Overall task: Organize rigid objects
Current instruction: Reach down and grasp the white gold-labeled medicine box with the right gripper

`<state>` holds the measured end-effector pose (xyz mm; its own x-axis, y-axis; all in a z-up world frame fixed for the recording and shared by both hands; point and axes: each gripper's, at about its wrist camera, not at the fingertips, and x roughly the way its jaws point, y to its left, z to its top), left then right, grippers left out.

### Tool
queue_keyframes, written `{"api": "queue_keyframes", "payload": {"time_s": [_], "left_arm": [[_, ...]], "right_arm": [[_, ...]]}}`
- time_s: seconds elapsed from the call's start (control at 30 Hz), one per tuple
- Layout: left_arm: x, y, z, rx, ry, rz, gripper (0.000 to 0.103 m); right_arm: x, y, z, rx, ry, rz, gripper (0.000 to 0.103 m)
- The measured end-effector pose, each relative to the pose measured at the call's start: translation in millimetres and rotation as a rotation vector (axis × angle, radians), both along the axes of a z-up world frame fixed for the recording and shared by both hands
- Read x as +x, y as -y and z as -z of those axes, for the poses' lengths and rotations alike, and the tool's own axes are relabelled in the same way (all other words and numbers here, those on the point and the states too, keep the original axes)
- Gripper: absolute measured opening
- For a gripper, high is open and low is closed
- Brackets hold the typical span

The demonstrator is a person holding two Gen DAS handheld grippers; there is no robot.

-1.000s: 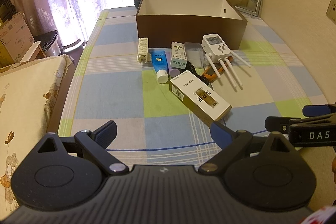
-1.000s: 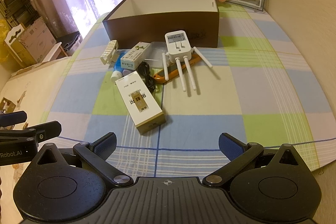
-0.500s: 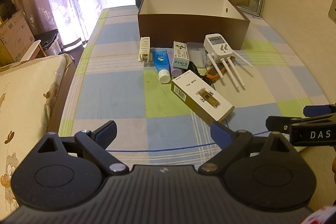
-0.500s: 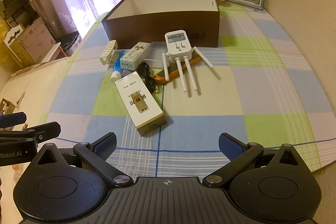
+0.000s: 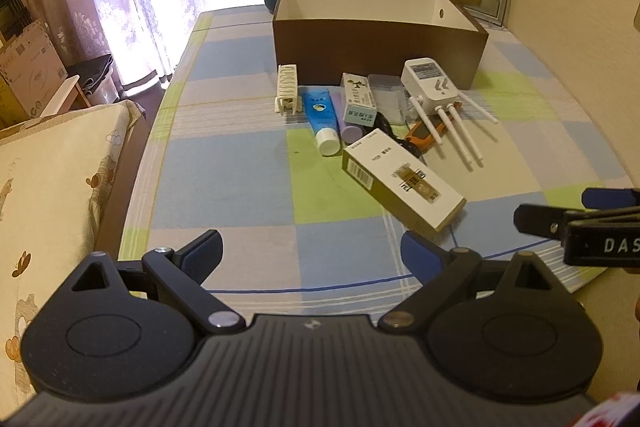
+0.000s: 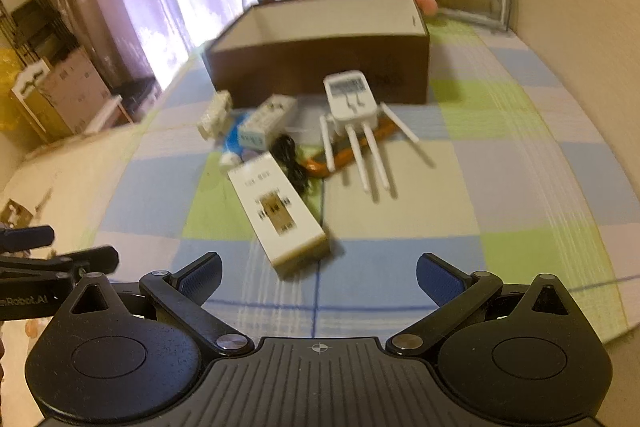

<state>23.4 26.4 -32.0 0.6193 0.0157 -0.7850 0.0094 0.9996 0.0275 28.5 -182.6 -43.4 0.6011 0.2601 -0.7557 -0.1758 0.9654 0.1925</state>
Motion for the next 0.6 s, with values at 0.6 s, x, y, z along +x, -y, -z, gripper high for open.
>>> {"api": "queue_keyframes", "payload": {"time_s": [0.6], "left_arm": [[19,-27,21,-0.024,-0.06,0.015,0.092]], "right_arm": [[21,-32,27,0.005,0.003,-0.127,0.08]]}}
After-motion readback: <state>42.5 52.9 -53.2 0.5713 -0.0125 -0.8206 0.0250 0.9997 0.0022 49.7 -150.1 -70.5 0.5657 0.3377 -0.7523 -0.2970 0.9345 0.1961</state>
